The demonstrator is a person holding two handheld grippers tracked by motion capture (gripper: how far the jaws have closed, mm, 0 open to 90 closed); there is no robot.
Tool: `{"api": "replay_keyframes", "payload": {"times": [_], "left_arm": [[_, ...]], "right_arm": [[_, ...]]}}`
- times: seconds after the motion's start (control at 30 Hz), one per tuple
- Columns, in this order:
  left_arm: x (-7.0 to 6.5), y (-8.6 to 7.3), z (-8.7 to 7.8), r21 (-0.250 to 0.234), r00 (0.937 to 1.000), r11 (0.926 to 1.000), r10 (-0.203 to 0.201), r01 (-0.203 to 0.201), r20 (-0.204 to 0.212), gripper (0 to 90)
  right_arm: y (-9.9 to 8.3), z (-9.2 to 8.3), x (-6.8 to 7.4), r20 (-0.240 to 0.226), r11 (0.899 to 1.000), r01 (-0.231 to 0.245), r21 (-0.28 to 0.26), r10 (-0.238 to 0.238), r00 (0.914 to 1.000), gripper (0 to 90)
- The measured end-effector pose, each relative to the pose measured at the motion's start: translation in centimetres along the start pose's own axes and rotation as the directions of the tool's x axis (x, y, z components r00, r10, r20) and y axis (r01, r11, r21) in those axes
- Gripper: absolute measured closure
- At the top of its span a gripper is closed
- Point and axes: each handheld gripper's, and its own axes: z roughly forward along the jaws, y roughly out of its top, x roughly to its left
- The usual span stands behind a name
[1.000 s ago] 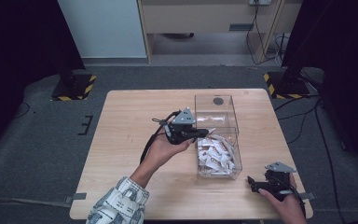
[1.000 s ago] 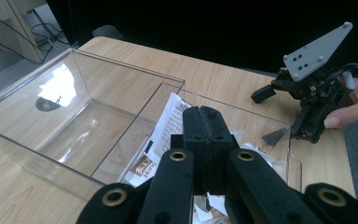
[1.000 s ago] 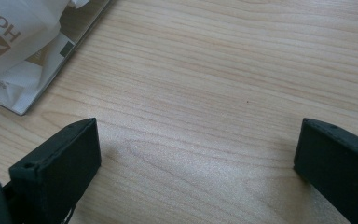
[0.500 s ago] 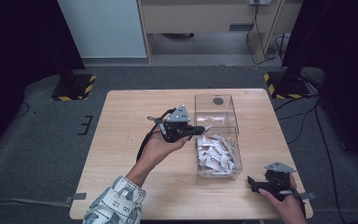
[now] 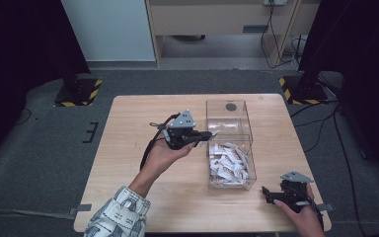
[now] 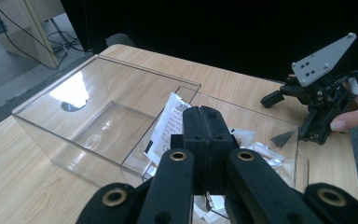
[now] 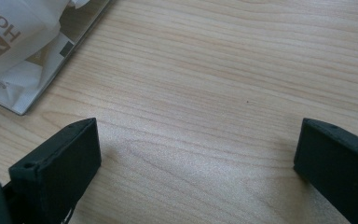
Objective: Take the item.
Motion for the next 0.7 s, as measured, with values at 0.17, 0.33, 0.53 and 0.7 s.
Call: {"api": "replay_keyframes", "payload": {"times": [0.17, 0.33, 0.53, 0.7], "left_arm": [[0.5, -0.4, -0.5, -0.003, 0.9999, 1.0000, -0.009, 0.009, -0.011, 89.5], [1.0, -0.9, -1.2, -0.002, 0.9996, 0.9998, -0.018, 0.018, -0.023, 89.5], [1.8, -1.5, -1.4, 0.013, 0.9991, 0.9997, -0.022, 0.022, -0.036, 89.4], [2.3, -2.1, -1.5, 0.024, 0.9985, 0.9994, -0.025, 0.026, -0.049, 89.4]], "right_arm": [[0.0, 0.0, 0.0, 0.000, 1.000, 0.000, 0.000, 0.000, 1.0000, 0.8], [0.0, 0.0, 0.0, 0.000, 1.000, 0.000, 0.000, 0.000, 1.0000, 0.8], [0.0, 0.0, 0.0, 0.000, 1.000, 0.000, 0.000, 0.000, 1.0000, 0.8], [0.0, 0.0, 0.0, 0.000, 1.000, 0.000, 0.000, 0.000, 1.0000, 0.8]]}}
